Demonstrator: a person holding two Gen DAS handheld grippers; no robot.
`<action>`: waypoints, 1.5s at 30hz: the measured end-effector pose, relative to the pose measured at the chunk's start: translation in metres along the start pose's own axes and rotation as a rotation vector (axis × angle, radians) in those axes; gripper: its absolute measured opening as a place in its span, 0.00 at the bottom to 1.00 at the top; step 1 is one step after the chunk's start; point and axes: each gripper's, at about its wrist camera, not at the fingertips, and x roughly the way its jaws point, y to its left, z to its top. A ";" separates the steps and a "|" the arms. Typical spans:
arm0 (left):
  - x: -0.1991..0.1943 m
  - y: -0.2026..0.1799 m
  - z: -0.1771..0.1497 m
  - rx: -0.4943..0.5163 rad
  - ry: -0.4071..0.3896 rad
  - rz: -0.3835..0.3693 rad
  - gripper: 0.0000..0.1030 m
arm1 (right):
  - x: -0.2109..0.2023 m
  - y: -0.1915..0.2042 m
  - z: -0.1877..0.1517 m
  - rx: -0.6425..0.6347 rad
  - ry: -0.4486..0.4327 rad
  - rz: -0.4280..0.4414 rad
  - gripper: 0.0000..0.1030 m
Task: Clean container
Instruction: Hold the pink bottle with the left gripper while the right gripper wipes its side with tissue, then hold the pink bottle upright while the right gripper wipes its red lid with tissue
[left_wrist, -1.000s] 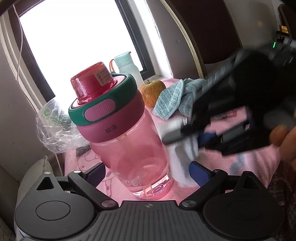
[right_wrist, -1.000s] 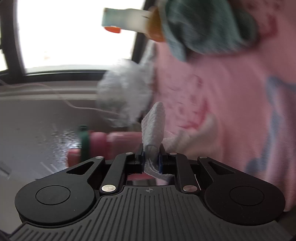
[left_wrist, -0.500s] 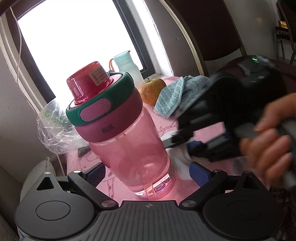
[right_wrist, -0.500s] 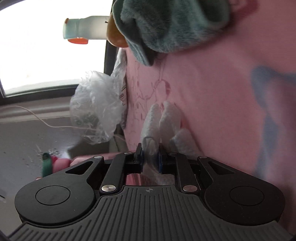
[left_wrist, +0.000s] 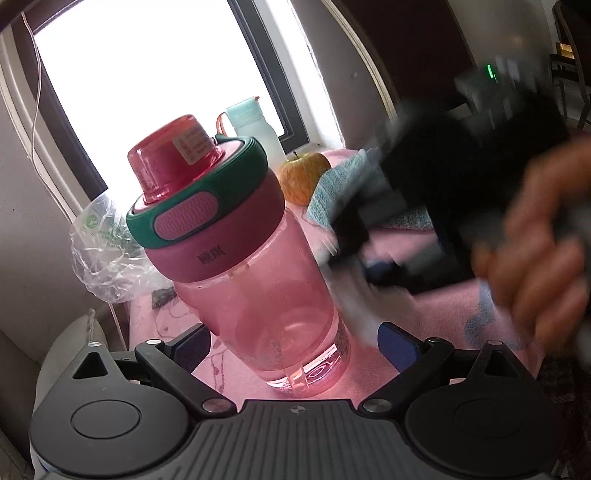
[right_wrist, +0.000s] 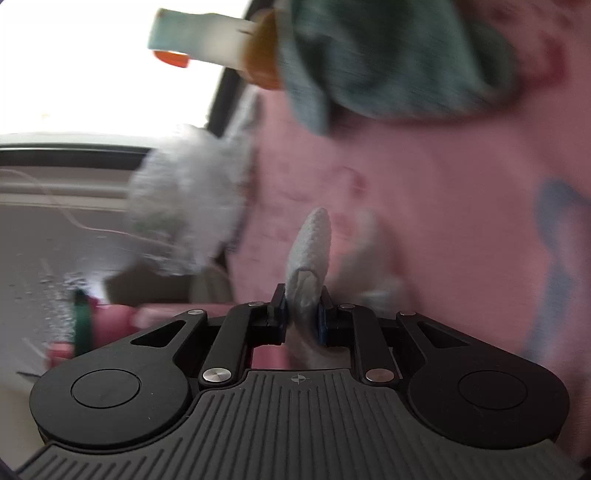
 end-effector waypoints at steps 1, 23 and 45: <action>0.000 -0.001 0.000 0.003 0.002 0.000 0.92 | -0.001 -0.010 -0.001 0.025 0.011 0.018 0.14; -0.002 0.027 0.006 -0.066 -0.157 -0.038 0.83 | -0.109 0.082 -0.032 -0.455 -0.065 0.079 0.14; -0.004 0.040 -0.005 -0.142 -0.173 -0.142 0.72 | -0.033 0.223 -0.066 -1.009 -0.076 -0.190 0.13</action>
